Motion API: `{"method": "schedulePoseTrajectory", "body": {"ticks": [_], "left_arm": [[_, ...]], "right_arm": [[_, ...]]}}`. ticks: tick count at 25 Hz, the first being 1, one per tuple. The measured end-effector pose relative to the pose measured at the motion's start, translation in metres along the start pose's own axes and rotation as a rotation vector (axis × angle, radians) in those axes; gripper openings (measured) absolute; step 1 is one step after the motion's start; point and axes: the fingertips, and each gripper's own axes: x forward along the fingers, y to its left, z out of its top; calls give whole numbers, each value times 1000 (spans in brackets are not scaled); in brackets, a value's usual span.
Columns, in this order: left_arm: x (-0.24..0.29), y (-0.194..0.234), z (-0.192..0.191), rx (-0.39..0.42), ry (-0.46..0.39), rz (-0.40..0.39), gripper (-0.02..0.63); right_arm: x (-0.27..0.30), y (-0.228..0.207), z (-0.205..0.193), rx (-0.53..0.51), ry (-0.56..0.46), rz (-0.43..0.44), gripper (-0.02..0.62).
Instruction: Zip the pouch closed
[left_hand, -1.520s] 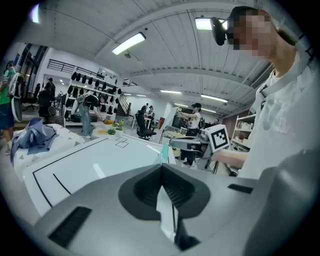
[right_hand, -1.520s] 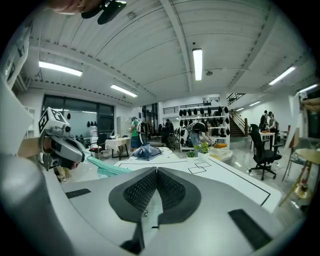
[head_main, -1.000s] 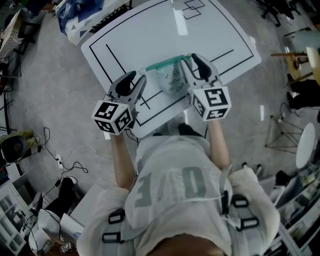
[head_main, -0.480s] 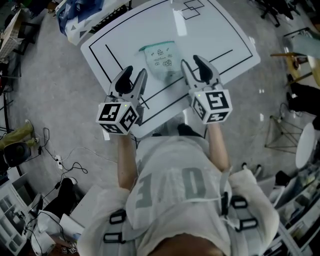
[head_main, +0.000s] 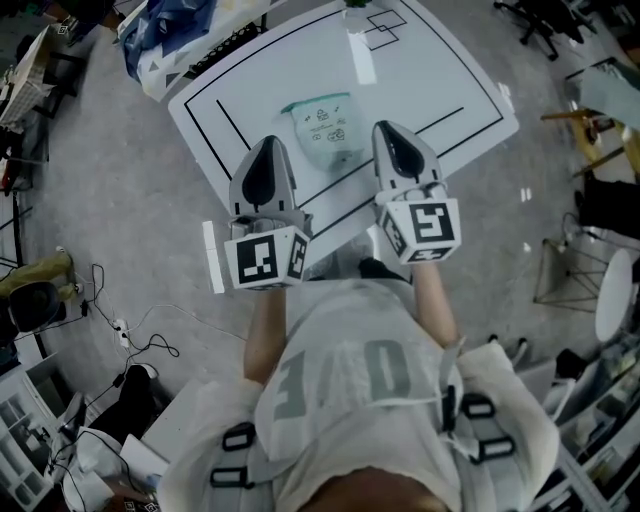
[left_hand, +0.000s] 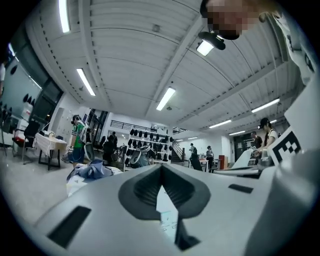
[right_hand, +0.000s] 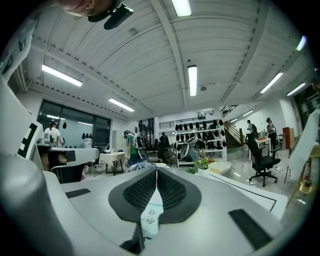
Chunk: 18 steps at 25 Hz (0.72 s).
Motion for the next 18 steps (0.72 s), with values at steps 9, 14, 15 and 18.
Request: {"method": "schedulePoseTrajectory", "body": {"ticks": [9,14,15,18], "left_arm": [[2,-12,-1,64,23,-23,6],[4,-5,2,65,21,-12,6],[3,-5,1,65,23,-12,6],[2,-7,-1,59,30,-19,6]], "right_arm": [[-8,6,-12,-20,29,-23,8],[-8,5,-9,-22,17,-26,8],[-8,5,-9,-24,16,-27,8],[-10,4,-12,-28,23,-32,8]]}}
